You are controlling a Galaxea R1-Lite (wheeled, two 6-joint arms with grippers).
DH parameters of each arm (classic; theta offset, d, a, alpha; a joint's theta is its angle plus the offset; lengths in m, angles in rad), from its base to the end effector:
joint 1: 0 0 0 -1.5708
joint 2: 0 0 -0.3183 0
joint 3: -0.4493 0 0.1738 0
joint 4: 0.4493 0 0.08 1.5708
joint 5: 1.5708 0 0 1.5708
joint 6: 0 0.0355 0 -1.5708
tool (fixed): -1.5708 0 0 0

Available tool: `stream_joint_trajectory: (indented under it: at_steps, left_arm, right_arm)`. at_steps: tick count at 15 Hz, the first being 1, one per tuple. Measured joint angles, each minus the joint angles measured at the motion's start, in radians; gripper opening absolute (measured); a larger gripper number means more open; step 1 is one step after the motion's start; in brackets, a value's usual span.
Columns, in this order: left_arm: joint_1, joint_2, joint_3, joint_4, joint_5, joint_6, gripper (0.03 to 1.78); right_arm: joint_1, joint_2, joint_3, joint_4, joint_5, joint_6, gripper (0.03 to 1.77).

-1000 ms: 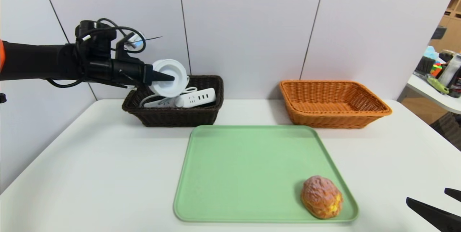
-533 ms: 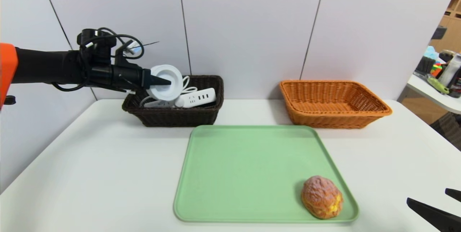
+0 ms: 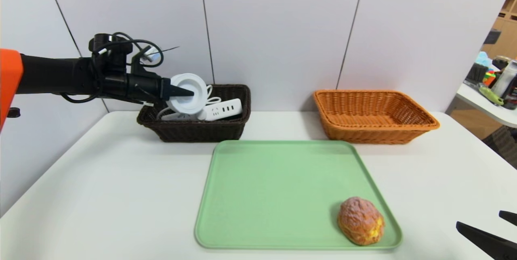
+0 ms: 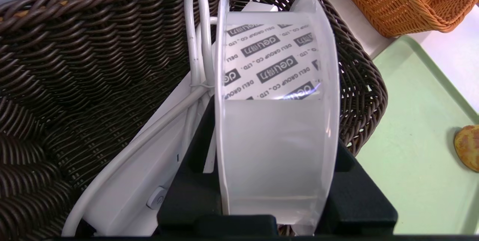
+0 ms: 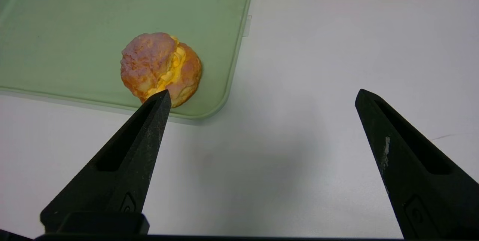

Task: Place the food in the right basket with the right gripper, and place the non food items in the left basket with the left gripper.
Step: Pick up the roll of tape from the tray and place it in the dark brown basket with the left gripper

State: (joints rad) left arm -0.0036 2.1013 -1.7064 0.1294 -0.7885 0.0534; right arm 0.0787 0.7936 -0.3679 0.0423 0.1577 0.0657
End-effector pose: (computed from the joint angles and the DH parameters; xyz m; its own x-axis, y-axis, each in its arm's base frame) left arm 0.4254 -0.0267 0.2314 0.6077 -0.7115 -0.3529 0.6424 0.7016 -0.3084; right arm 0.0526 0.0097 0.1791 0.8663 0.2259 -0.4455 -0.1874 0.9737 0.1293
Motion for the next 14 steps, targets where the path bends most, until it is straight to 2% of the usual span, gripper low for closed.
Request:
stream_joint_trajectory:
  at_steps: [14]
  left_arm:
    - [-0.155, 0.020, -0.036, -0.006, -0.009, -0.039, 0.59]
  right_arm:
    - [0.014, -0.012, 0.007, 0.000, 0.001, 0.000, 1.70]
